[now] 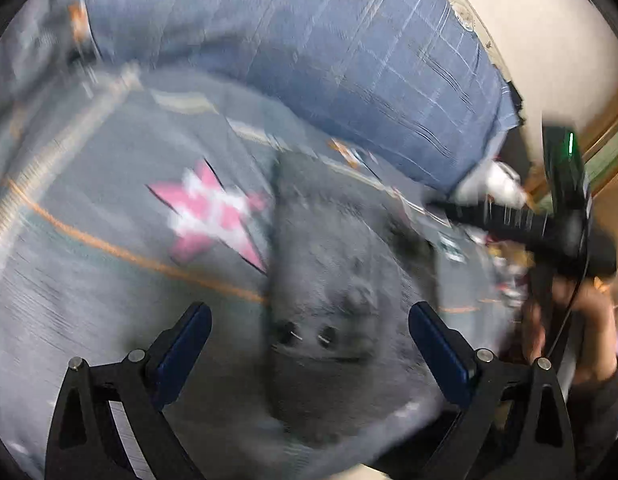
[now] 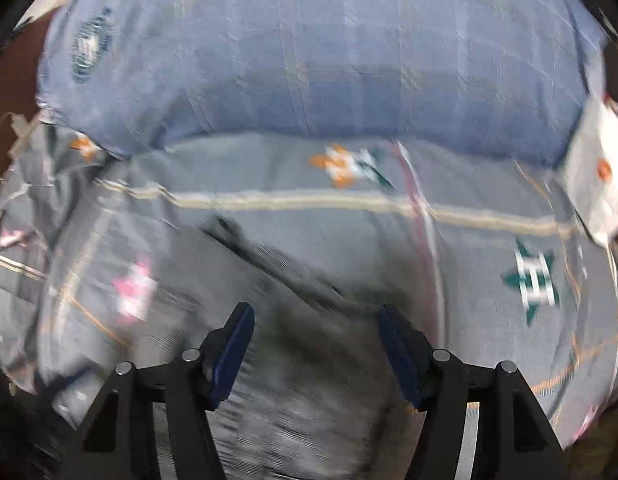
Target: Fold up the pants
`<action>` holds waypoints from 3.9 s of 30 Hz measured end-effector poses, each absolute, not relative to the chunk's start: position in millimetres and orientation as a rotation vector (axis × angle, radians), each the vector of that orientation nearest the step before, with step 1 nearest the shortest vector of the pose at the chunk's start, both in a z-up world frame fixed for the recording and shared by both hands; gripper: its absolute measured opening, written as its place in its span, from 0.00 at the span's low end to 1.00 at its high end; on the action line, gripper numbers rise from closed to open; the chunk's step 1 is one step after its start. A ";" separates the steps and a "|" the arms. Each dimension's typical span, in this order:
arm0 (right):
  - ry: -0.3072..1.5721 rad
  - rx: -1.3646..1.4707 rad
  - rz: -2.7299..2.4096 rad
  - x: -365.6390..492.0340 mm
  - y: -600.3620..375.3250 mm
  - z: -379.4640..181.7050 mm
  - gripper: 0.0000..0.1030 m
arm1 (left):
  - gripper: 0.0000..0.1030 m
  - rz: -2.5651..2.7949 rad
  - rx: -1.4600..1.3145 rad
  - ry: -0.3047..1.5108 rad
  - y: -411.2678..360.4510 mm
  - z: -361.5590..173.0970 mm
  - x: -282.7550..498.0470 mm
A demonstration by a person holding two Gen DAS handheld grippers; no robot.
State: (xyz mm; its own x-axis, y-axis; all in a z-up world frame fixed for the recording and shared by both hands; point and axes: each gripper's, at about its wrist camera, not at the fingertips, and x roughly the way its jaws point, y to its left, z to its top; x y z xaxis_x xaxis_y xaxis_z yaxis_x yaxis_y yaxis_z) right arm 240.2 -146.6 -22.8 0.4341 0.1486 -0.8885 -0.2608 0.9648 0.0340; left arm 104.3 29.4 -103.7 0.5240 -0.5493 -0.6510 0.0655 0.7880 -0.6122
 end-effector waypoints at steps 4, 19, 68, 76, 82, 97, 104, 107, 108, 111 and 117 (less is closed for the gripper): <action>1.198 -0.234 0.387 277.2 -78.0 -27.0 0.75 | 0.96 -0.460 -0.560 1.036 8.6 -122.1 106.1; 1.354 0.191 0.215 335.4 -119.6 -95.6 0.18 | 0.77 -0.453 -0.297 0.994 -33.5 -126.8 100.0; 1.146 0.588 0.419 168.3 -319.3 -124.9 0.76 | 0.77 -0.410 -0.587 1.099 12.2 -119.3 130.1; 1.130 0.489 0.461 172.3 -298.9 -123.3 0.76 | 0.77 -0.438 -0.565 1.125 -3.1 -127.3 139.7; 1.111 0.545 0.486 174.8 -303.8 -126.3 0.74 | 0.67 -0.398 -0.530 1.140 -8.2 -126.5 146.7; 1.050 0.247 0.396 159.1 -256.0 -56.2 0.13 | 0.36 -0.356 -0.275 1.008 -30.5 -81.5 127.7; 0.944 0.202 0.445 148.8 -229.8 0.5 0.12 | 0.35 -0.353 -0.224 0.841 -2.6 -21.9 104.1; 0.891 0.189 0.492 153.9 -208.2 30.1 0.12 | 0.35 -0.329 -0.220 0.765 18.5 9.0 98.3; 0.877 0.183 0.507 155.1 -201.5 38.0 0.12 | 0.35 -0.316 -0.219 0.740 27.5 19.1 96.8; 0.847 0.166 0.556 169.6 -174.2 54.5 0.12 | 0.35 -0.274 -0.222 0.701 53.8 37.3 101.9; 0.887 0.125 0.590 207.3 -137.2 25.4 0.12 | 0.35 -0.216 -0.280 0.740 83.8 6.5 131.0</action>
State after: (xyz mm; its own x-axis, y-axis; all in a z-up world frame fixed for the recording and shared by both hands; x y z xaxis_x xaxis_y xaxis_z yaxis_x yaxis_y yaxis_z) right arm 207.3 -137.2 25.4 0.4851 0.5339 -0.6926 -0.4330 0.8347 0.3402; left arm 131.0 83.8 6.5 0.7191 -0.2908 -0.6311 0.0949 0.9408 -0.3254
